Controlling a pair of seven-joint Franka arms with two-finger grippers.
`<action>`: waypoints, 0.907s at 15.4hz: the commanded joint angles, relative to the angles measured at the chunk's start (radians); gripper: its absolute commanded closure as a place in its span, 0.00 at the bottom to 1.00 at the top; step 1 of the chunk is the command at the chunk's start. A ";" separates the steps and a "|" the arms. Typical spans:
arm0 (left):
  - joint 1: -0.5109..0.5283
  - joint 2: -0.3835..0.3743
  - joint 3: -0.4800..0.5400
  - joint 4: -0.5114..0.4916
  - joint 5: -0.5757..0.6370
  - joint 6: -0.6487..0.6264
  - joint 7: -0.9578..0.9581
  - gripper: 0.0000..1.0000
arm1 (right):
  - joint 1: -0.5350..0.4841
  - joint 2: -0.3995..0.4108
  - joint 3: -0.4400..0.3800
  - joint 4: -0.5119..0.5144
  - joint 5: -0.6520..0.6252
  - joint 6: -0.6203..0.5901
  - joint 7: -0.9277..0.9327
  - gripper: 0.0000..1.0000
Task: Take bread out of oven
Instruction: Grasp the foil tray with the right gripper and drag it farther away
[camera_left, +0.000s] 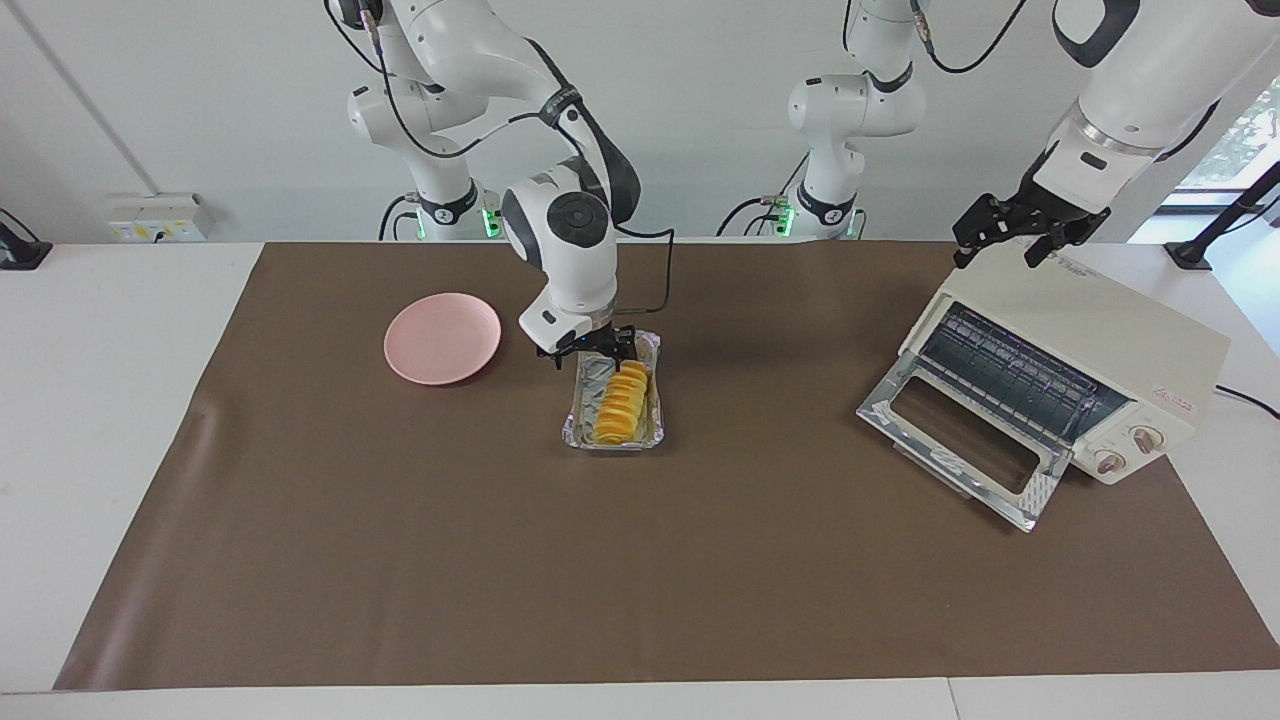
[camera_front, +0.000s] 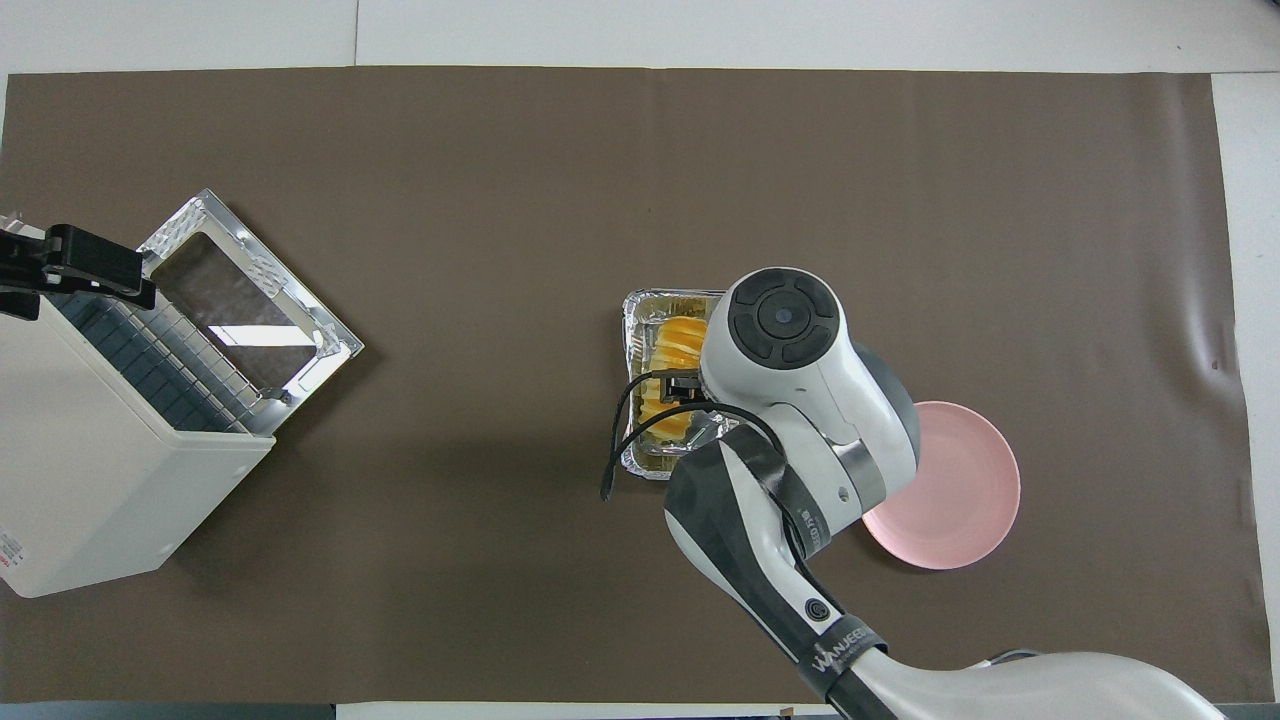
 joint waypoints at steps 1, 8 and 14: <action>0.017 -0.047 -0.012 -0.065 -0.007 0.001 0.014 0.00 | -0.018 -0.015 0.003 -0.073 -0.006 0.080 0.015 0.00; 0.015 -0.049 -0.012 -0.073 -0.006 0.002 0.005 0.00 | -0.026 -0.015 0.003 -0.092 -0.001 0.109 0.040 0.16; 0.015 -0.046 -0.006 -0.082 0.003 0.013 -0.001 0.00 | -0.026 -0.017 0.003 -0.105 -0.001 0.114 0.024 1.00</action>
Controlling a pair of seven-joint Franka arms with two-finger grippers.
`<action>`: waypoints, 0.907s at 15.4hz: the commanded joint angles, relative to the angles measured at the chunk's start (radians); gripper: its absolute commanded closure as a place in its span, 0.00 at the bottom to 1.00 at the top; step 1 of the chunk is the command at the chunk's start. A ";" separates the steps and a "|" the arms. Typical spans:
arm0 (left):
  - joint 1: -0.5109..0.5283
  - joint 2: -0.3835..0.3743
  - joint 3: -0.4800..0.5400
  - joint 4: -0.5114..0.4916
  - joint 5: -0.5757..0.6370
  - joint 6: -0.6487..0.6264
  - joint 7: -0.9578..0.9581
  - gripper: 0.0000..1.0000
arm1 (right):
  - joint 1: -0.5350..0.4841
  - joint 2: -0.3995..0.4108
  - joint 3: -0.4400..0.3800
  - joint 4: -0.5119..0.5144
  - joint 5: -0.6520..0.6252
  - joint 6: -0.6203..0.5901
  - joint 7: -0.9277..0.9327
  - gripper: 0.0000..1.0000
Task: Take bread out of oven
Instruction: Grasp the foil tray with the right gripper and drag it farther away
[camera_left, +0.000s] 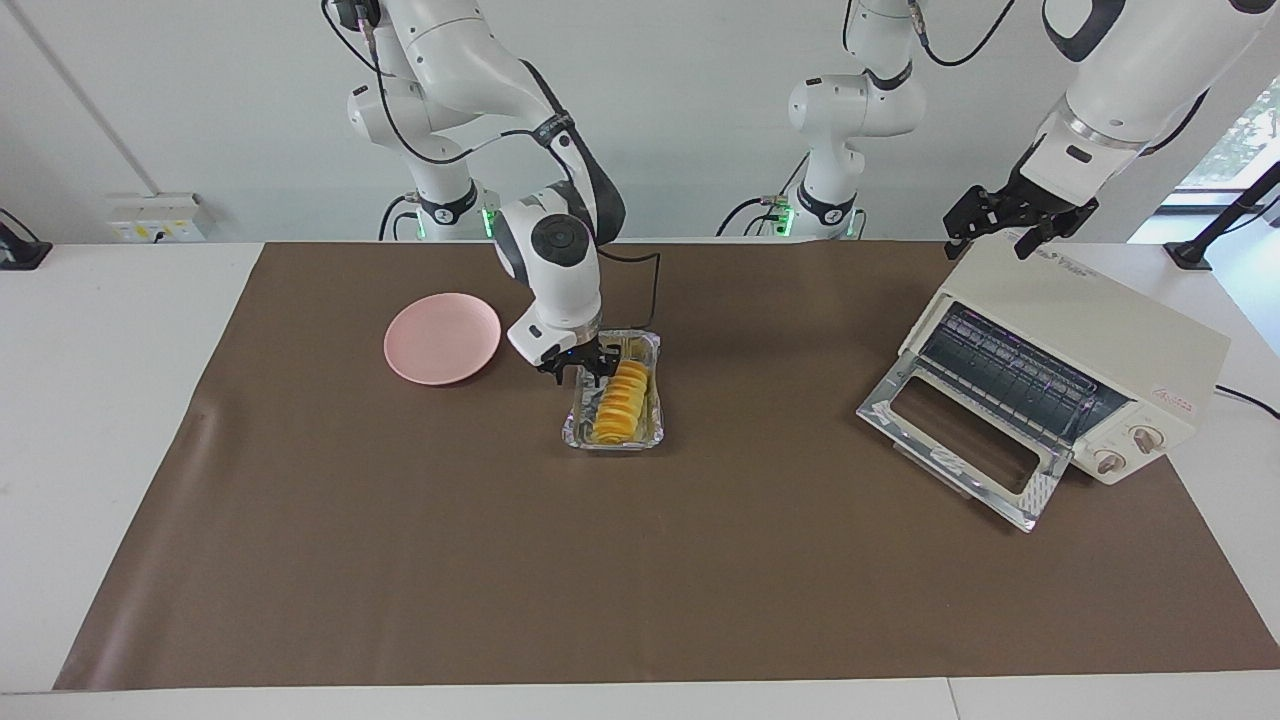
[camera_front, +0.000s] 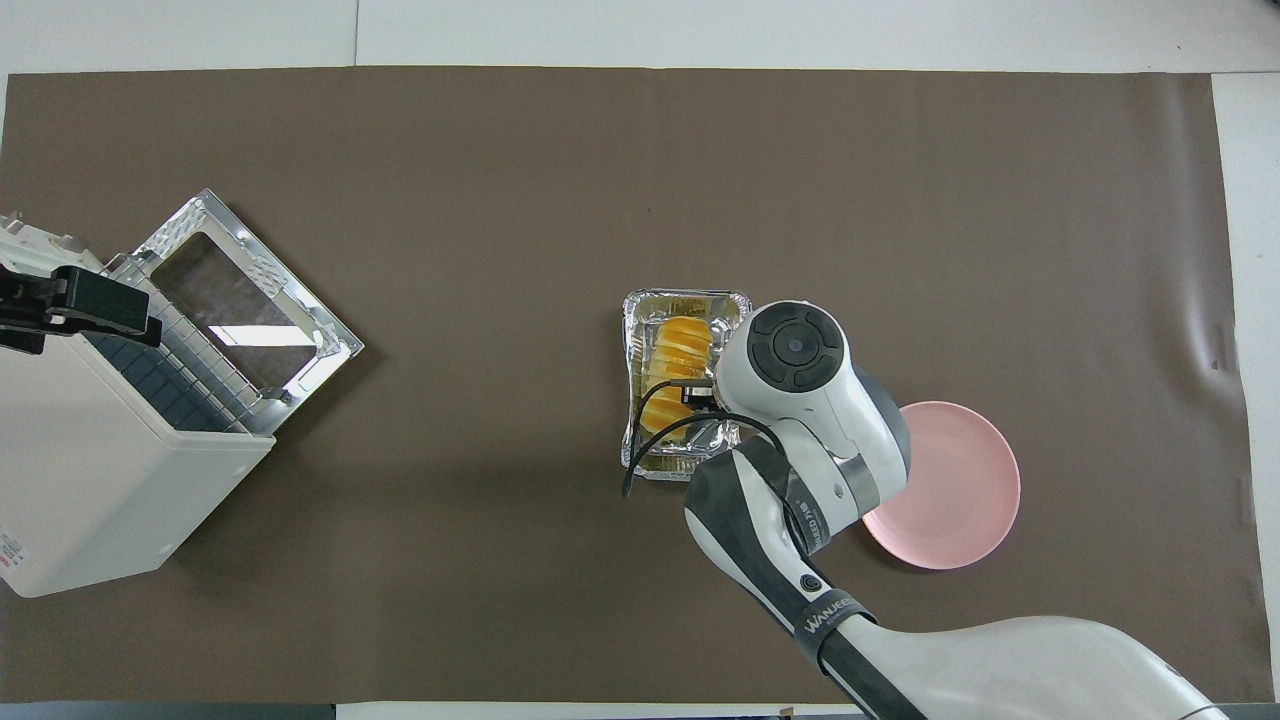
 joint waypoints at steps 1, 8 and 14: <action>0.011 -0.020 -0.006 -0.036 0.023 0.055 0.001 0.00 | -0.010 -0.017 0.007 -0.027 -0.002 0.021 0.006 1.00; 0.028 0.013 -0.015 -0.024 0.034 0.048 0.010 0.00 | -0.083 -0.014 0.006 0.036 -0.002 -0.008 -0.112 1.00; 0.033 0.000 -0.034 -0.021 0.029 0.077 0.005 0.00 | -0.298 0.024 0.006 0.166 0.087 -0.080 -0.435 1.00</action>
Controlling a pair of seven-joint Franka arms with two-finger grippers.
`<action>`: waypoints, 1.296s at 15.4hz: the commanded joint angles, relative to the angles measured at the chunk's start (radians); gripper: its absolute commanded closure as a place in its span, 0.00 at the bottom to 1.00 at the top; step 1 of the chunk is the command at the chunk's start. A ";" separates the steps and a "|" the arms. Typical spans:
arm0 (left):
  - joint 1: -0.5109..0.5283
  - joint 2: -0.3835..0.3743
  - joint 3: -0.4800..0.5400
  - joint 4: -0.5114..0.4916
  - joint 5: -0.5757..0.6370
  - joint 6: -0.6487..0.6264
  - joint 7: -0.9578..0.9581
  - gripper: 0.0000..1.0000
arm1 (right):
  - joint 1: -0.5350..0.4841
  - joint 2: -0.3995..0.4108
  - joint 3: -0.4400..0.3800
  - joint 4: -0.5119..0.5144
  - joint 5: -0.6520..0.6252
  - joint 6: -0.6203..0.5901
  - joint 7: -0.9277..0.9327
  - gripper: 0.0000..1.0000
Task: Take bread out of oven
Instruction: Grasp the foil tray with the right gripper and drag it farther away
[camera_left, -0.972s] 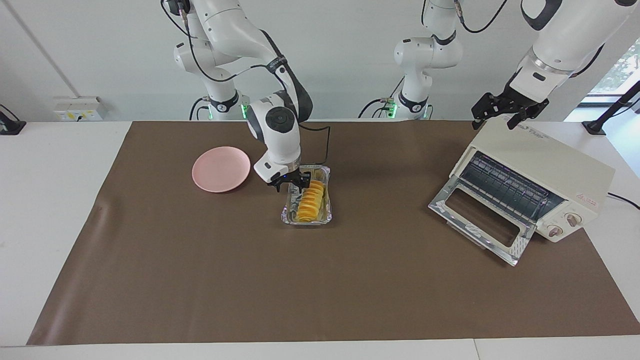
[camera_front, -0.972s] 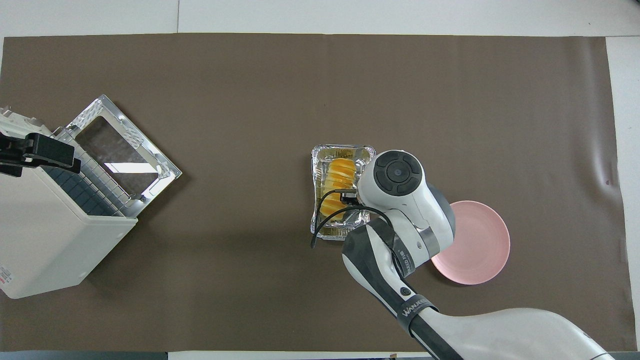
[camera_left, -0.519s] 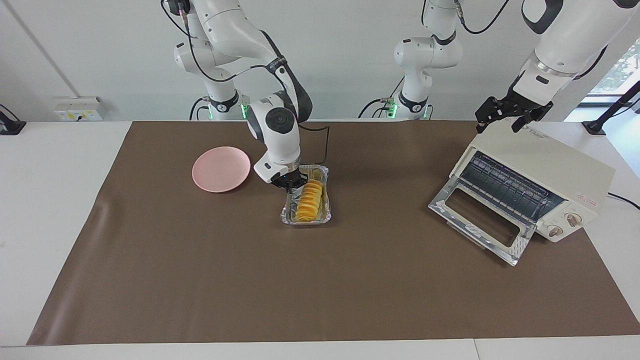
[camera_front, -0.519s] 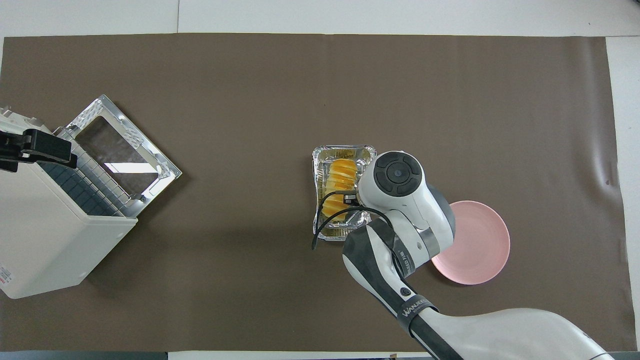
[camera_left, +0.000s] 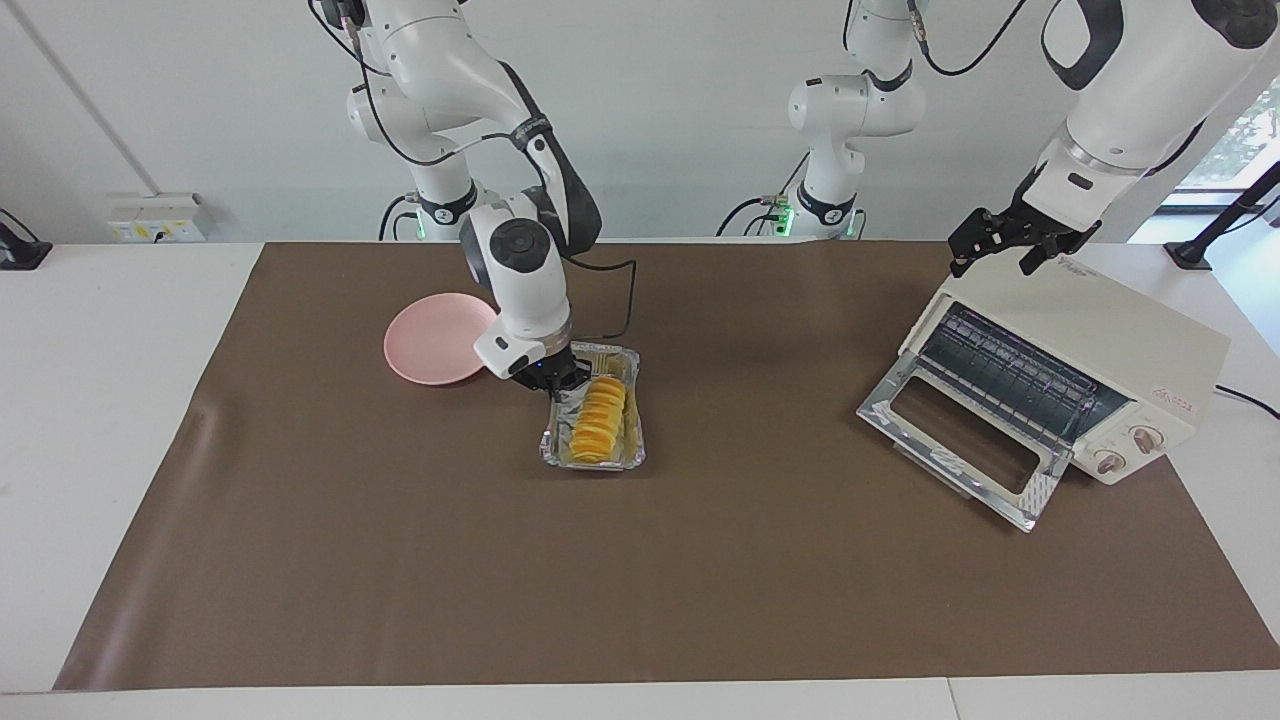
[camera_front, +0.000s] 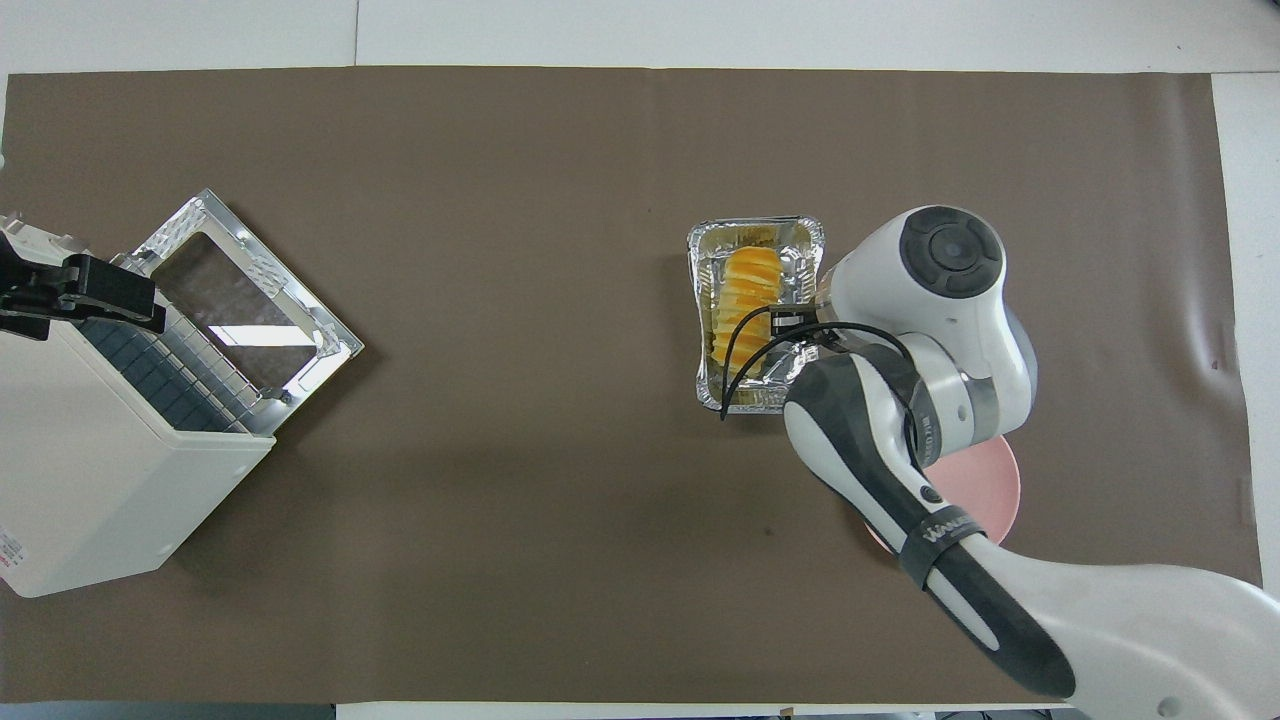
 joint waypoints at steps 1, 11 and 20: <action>0.017 -0.015 -0.019 -0.013 0.006 0.022 0.005 0.00 | -0.114 0.036 0.009 0.052 0.048 -0.017 -0.185 1.00; 0.015 -0.019 -0.015 -0.016 0.008 0.019 -0.001 0.00 | -0.337 0.049 0.009 -0.028 0.050 -0.020 -0.425 1.00; 0.015 -0.019 -0.015 -0.016 0.008 0.019 -0.001 0.00 | -0.329 0.047 0.007 0.012 0.047 -0.076 -0.415 0.02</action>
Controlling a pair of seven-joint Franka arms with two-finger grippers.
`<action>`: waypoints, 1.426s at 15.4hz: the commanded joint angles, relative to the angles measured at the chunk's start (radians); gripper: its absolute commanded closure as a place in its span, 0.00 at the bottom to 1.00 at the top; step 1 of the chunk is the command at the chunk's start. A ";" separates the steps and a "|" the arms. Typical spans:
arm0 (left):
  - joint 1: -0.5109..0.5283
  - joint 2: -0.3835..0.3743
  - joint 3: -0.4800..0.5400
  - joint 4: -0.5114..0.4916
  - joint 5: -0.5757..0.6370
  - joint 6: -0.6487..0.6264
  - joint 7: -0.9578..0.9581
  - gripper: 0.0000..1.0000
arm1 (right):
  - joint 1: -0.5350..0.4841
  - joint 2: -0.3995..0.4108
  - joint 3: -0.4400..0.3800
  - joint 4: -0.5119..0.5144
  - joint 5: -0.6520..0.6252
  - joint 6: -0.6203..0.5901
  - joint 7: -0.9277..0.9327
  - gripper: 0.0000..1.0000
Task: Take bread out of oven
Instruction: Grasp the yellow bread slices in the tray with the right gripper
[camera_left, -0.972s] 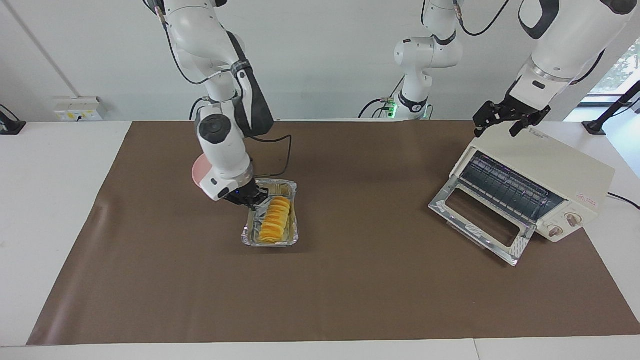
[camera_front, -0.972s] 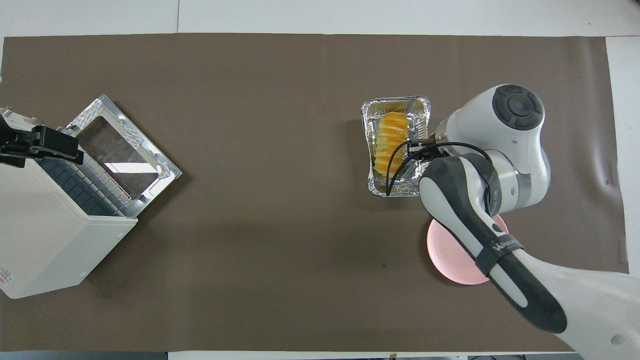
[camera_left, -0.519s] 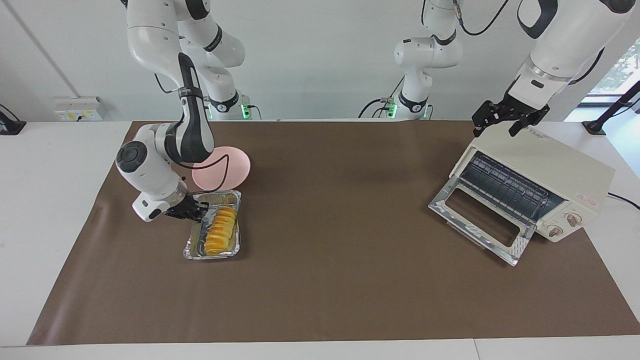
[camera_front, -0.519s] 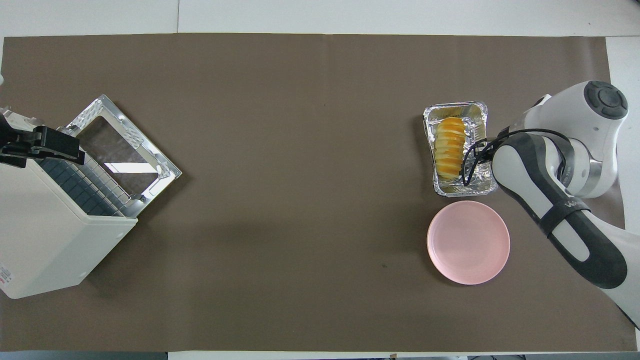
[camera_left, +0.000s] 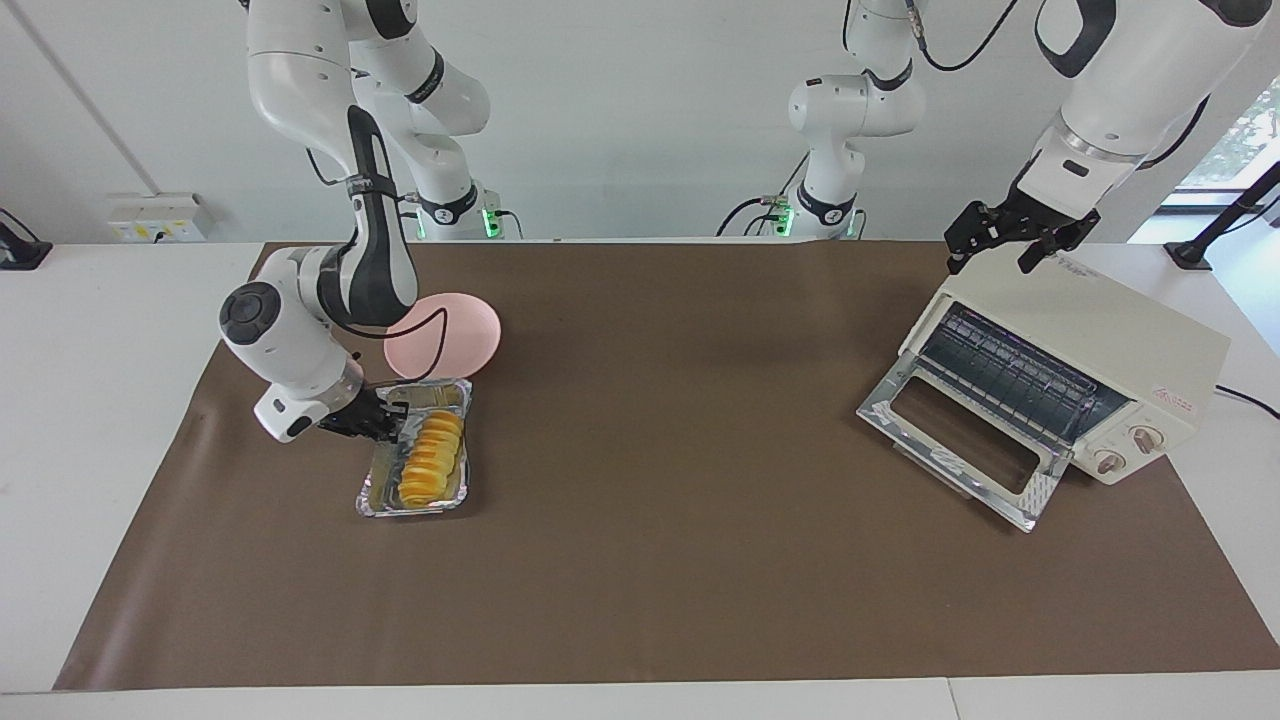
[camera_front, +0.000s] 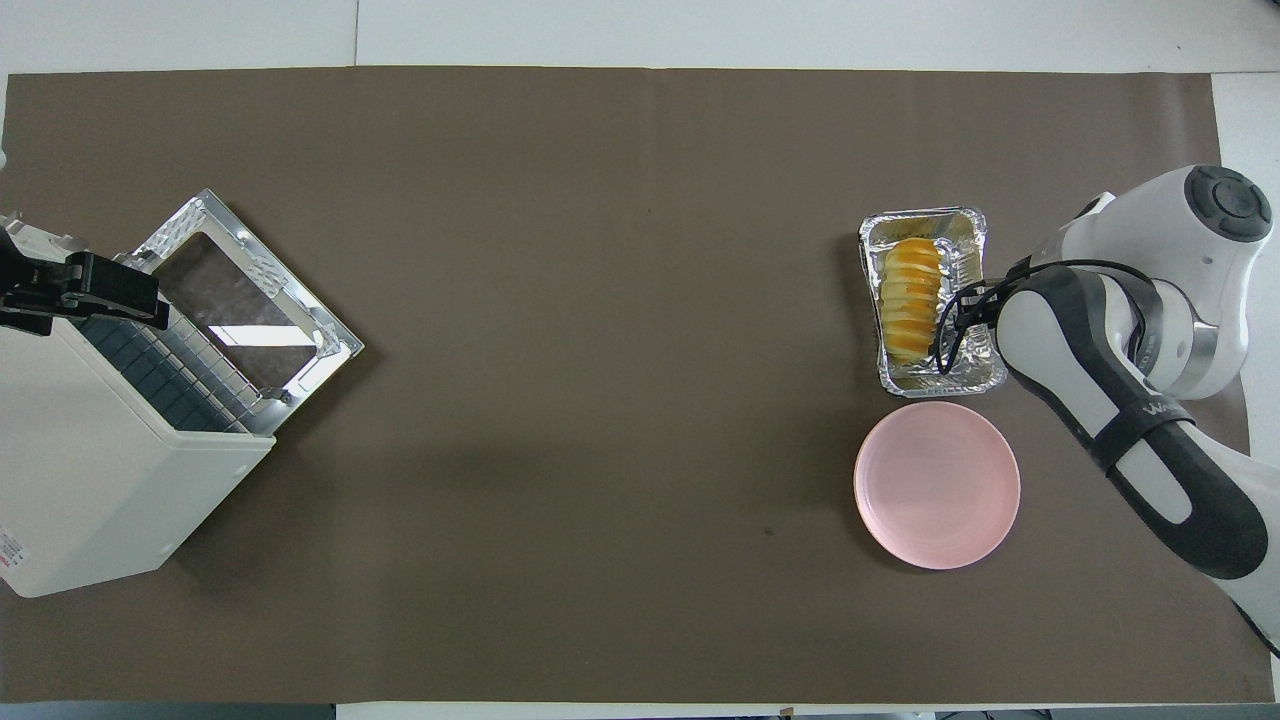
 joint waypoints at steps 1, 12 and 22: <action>0.013 -0.015 -0.010 -0.014 0.008 0.014 -0.002 0.00 | 0.000 -0.017 0.007 0.045 0.006 -0.087 -0.011 0.01; 0.013 -0.015 -0.010 -0.014 0.008 0.014 -0.002 0.00 | 0.125 -0.022 0.011 0.052 -0.069 -0.058 0.163 0.01; 0.014 -0.015 -0.010 -0.014 0.008 0.014 -0.002 0.00 | 0.105 -0.009 0.011 0.018 -0.064 -0.006 0.157 0.03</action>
